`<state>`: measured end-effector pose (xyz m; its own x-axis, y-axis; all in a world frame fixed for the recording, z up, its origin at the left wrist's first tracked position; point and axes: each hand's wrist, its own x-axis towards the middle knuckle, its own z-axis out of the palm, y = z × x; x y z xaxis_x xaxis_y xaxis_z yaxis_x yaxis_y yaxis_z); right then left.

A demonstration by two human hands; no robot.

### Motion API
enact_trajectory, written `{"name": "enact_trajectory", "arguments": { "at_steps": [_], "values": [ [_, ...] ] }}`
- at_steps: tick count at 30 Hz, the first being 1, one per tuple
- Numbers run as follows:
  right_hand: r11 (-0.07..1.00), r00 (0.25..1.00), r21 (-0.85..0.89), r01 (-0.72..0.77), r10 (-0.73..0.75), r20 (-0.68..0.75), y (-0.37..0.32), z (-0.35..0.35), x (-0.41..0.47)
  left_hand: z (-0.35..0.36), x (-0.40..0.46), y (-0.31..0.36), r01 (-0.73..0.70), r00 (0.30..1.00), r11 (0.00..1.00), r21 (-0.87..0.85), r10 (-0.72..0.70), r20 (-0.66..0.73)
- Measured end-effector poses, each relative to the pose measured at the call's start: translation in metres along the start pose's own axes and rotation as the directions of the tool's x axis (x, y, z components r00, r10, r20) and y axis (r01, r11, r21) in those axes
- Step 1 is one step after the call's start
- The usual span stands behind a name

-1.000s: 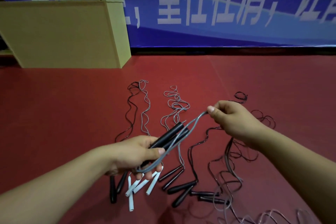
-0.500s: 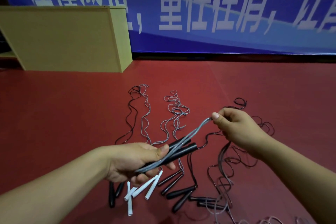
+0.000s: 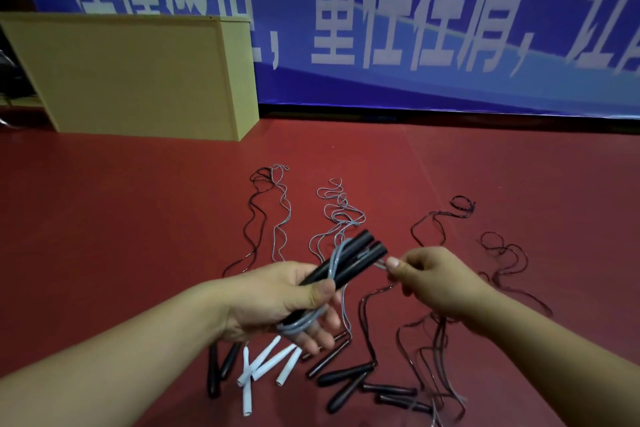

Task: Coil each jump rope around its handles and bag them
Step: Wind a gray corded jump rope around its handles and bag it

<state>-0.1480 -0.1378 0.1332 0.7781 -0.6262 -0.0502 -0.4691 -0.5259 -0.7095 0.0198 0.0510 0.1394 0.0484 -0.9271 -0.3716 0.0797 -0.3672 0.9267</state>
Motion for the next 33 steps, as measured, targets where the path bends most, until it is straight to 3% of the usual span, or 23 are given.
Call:
{"name": "enact_trajectory", "arguments": {
  "at_steps": [2, 5, 11, 13, 18, 21, 25, 28, 33],
  "values": [
    [0.999, 0.991, 0.034, -0.027, 0.022, 0.131, -0.005, 0.006, -0.002, -0.002, 0.004, -0.001, -0.023, 0.980, 0.999, -0.027, 0.018, -0.196],
    [0.959, 0.963, 0.253, -0.125, 0.055, 0.265, -0.014, 0.017, -0.005, -0.007, 0.009, -0.001, -0.067, 0.897, 0.998, 0.023, 0.070, -0.437],
    [0.872, 0.942, 0.423, -0.248, 0.114, 0.317, -0.033, 0.024, -0.006, -0.028, 0.014, -0.002, -0.106, 0.750, 0.994, 0.004, 0.082, -0.656],
    [0.888, 0.951, 0.403, -0.222, 0.106, 0.290, -0.036, 0.023, -0.005, -0.031, 0.014, -0.004, -0.088, 0.731, 0.994, 0.057, 0.104, -0.674],
    [0.992, 0.984, 0.044, -0.117, 0.110, 0.140, -0.028, 0.017, -0.004, -0.038, 0.016, -0.010, 0.000, 0.705, 0.973, 0.231, 0.164, -0.690],
    [0.997, 0.989, -0.009, -0.072, 0.073, 0.126, -0.027, 0.013, -0.007, -0.046, 0.014, -0.017, 0.074, 0.695, 0.954, 0.290, 0.159, -0.702],
    [0.990, 0.982, -0.044, 0.135, -0.127, 0.139, -0.030, 0.010, -0.010, -0.058, 0.012, -0.029, 0.196, 0.741, 0.901, 0.388, 0.123, -0.660],
    [0.961, 0.958, -0.060, 0.270, -0.262, 0.117, -0.032, 0.010, -0.011, -0.056, 0.012, -0.032, 0.270, 0.814, 0.847, 0.458, 0.053, -0.578],
    [0.928, 0.928, 0.013, 0.372, -0.372, -0.005, -0.035, 0.010, -0.010, -0.041, 0.015, -0.032, 0.311, 0.893, 0.717, 0.624, 0.006, -0.451]
  ]
}}
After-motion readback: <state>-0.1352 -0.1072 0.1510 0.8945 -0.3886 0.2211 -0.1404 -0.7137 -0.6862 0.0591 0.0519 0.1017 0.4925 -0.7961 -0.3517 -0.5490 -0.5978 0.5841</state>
